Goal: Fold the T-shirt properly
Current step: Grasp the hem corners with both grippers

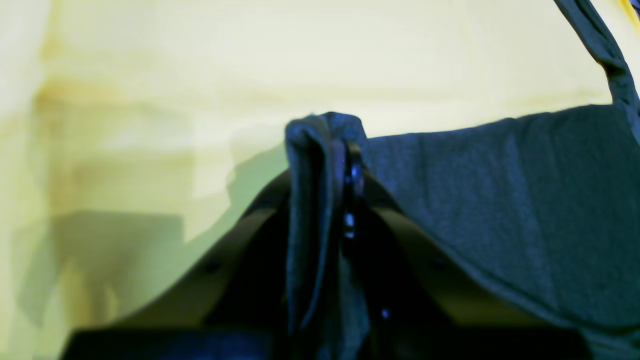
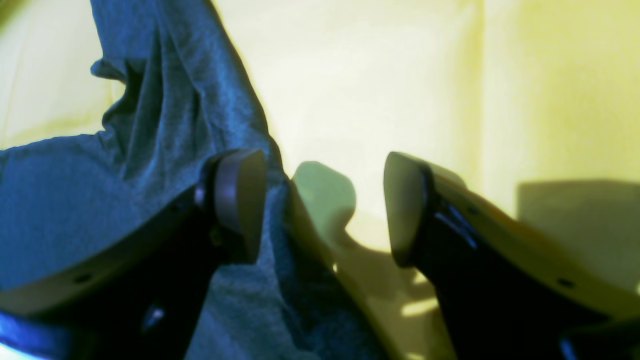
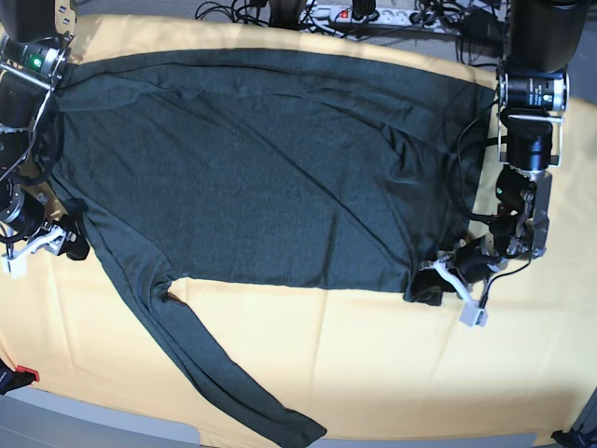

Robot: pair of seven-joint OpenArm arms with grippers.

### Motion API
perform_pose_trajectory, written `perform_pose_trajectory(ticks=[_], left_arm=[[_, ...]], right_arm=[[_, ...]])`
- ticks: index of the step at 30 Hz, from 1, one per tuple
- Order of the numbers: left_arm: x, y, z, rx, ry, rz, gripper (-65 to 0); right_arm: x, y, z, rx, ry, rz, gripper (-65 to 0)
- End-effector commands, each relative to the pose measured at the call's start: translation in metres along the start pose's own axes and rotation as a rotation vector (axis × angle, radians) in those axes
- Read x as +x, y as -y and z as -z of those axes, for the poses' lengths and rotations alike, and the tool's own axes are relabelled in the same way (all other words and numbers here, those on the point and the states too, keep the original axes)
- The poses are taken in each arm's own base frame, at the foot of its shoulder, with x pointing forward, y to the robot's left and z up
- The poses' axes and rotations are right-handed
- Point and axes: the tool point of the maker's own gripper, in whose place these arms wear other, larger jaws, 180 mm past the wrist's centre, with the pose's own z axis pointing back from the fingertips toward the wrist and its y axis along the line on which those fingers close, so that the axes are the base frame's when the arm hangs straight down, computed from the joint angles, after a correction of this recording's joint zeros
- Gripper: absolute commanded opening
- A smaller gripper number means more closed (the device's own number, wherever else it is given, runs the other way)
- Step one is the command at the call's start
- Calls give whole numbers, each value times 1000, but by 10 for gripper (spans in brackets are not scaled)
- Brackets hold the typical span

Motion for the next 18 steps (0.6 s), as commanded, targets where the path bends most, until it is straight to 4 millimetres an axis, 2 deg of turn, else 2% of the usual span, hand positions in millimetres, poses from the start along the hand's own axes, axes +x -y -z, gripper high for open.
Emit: perform_pose_trajectory(ticks=[1, 6, 11, 14, 16, 18], left_arm=[[25, 3, -3, -11, 55, 21, -650], [25, 3, -3, -12, 54, 20, -650], [21, 3, -3, -11, 31, 20, -650], [17, 3, -3, -11, 11, 20, -650], [17, 3, -3, -11, 12, 20, -650], [18, 3, -3, -12, 12, 20, -650]], right_arm=[[15, -2, -3, 5, 27, -14, -260], [-2, -19, 11, 50, -23, 9, -260], [-9, -46, 19, 164, -34, 54, -260], [-10, -48, 20, 170, -34, 58, -261], [-6, -43, 19, 149, -16, 46, -306], [0, -36, 18, 117, 12, 27, -411]])
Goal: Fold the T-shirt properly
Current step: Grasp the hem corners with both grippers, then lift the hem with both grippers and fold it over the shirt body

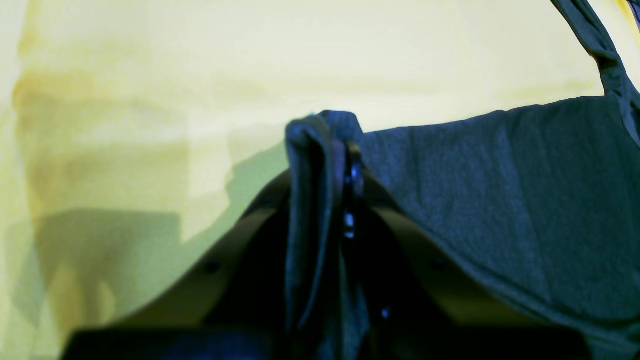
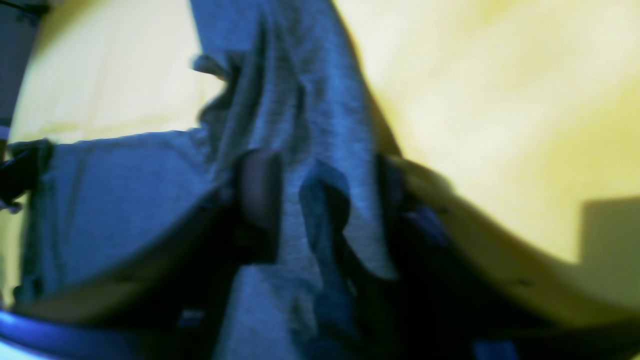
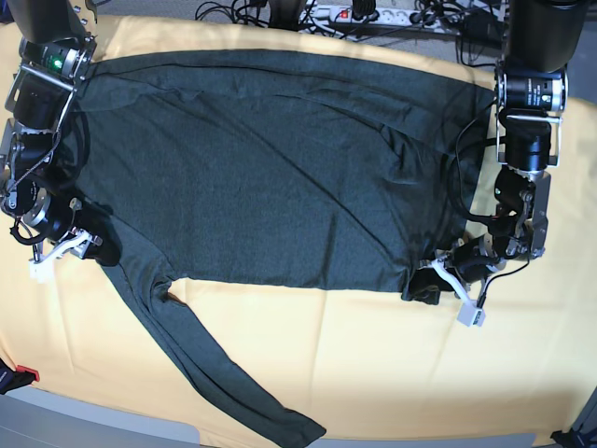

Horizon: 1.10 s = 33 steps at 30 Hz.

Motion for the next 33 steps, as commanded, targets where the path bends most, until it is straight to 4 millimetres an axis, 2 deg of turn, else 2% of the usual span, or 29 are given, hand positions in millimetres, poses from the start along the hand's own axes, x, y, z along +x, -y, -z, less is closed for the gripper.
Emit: perform_pose_trajectory(ticks=[1, 3, 4, 9, 17, 23, 27, 33], left_arm=[[22, 3, -3, -9, 37, 24, -650], [21, 2, -3, -8, 36, 25, -650], [21, 2, -3, -8, 36, 25, -650], [22, 2, -3, -8, 39, 25, -650], [41, 8, -6, -39, 102, 70, -650], [46, 6, -7, -26, 119, 90, -650], [51, 5, -7, -19, 139, 105, -650], [81, 8, -9, -5, 190, 164, -650]], right_arm=[[20, 6, -9, -25, 44, -34, -479], [24, 12, -10, -55, 58, -57, -628], [25, 14, -10, -68, 63, -68, -650], [33, 22, -12, -114, 104, -112, -650], [44, 30, -13, -174, 121, -166, -650], [65, 38, -16, -249, 155, -188, -650], [79, 36, -16, -256, 179, -201, -650], [93, 29, -16, -241, 208, -218, -650]])
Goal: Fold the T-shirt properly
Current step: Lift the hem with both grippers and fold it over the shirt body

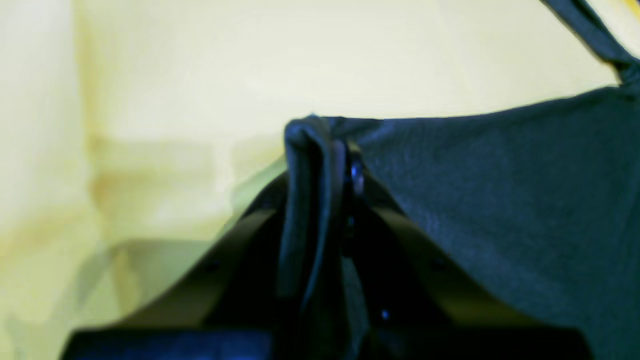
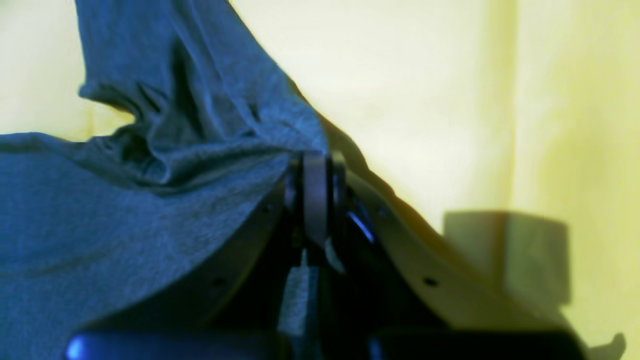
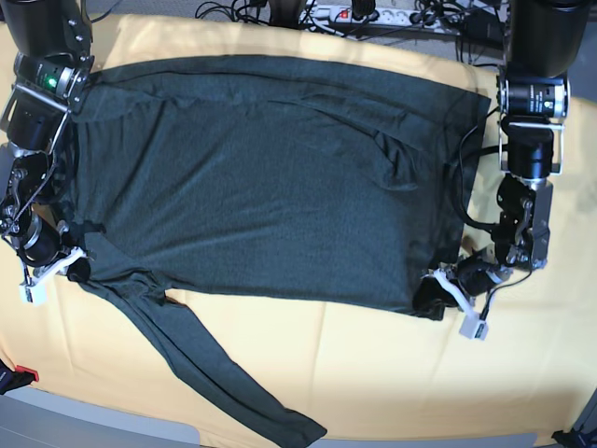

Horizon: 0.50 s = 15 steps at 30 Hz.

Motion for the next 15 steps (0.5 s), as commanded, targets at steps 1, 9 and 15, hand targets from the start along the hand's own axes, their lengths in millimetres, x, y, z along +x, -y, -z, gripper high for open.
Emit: perform_pose_trajectory(ticks=[1, 9, 15], left_arm=[[50, 0, -5, -9, 113, 29, -650], [52, 6, -4, -37, 76, 73, -650], [33, 17, -11, -131, 77, 5, -650]], right_arm=[[32, 4, -7, 0, 82, -24, -650], [20, -23, 4, 81, 12, -131, -650], [17, -28, 6, 95, -11, -152, -650]])
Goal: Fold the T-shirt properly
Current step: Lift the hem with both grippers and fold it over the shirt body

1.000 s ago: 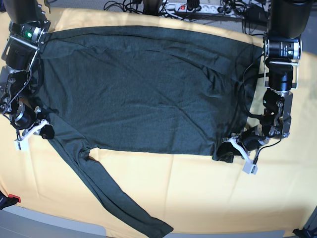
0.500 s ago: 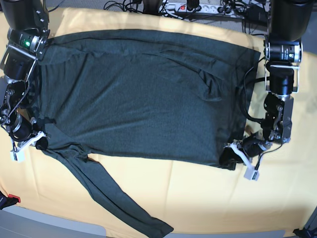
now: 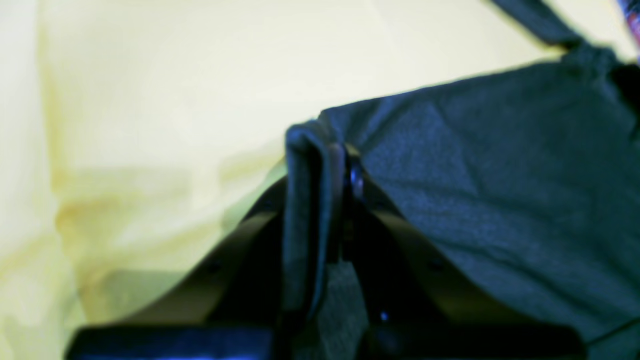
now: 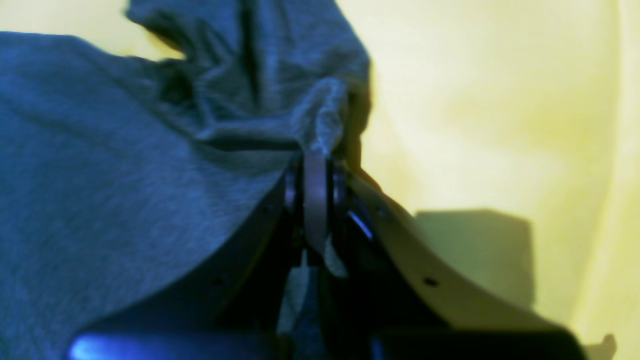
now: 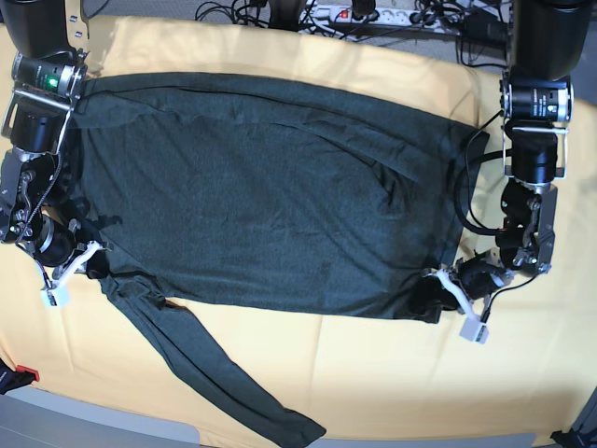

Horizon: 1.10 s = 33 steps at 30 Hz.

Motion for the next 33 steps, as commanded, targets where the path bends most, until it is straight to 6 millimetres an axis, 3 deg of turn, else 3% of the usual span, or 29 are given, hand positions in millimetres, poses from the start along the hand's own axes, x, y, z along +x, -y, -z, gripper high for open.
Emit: perform_pose_trajectory(ticks=[1, 9, 15, 20, 25, 33], left_arm=[[32, 1, -7, -17, 86, 7, -650], [12, 1, -13, -25, 59, -26, -650], [11, 31, -15, -120, 15, -31, -650], [22, 48, -24, -153, 29, 47, -650], [33, 45, -38, -138, 34, 106, -650], [19, 34, -51, -119, 12, 78, -650]], right_arm=[[28, 7, -9, -8, 72, -21, -650], [22, 9, -37, -20, 95, -89, -650], [17, -8, -56, -20, 100, -201, -650], [7, -8, -60, -24, 81, -214, -650], [11, -1, -66, -37, 82, -225, -650], [18, 6, -76, -37, 97, -223, -650]])
